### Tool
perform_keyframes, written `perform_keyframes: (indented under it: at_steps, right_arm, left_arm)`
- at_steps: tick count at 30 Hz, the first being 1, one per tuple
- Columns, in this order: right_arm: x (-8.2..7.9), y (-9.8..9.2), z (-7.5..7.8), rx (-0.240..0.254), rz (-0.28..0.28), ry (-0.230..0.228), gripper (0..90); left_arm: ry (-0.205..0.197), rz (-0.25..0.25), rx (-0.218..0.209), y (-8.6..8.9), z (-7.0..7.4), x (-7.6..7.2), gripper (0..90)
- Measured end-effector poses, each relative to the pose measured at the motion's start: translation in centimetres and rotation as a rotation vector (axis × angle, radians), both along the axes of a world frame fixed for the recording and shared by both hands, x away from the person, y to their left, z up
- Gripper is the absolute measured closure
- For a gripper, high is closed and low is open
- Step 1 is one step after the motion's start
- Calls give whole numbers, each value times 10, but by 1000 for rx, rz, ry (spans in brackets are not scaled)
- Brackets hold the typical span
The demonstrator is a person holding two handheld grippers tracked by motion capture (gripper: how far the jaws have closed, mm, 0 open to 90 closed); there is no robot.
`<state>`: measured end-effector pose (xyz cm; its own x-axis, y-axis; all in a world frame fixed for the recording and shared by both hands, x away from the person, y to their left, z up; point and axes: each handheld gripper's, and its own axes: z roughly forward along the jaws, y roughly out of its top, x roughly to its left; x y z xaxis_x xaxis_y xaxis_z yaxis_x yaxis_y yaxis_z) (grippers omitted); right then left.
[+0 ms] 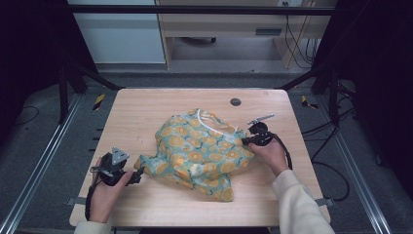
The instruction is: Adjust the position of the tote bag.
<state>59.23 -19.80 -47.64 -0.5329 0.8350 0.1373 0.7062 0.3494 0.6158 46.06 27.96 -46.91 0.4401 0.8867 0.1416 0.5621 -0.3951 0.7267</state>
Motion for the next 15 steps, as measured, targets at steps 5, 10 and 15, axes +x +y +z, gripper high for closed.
perform_keyframes:
  at_steps: [5,10,15]
  right_arm:
    - [-6,-3,11,59,-7,-45,898]
    - [-18,0,30,120,11,-103,900]
    - [-30,6,48,162,40,-146,900]
  left_arm:
    - [1,4,-2,0,0,0,64]
    - [0,9,0,1,0,0,64]
    - [-2,14,0,2,1,0,64]
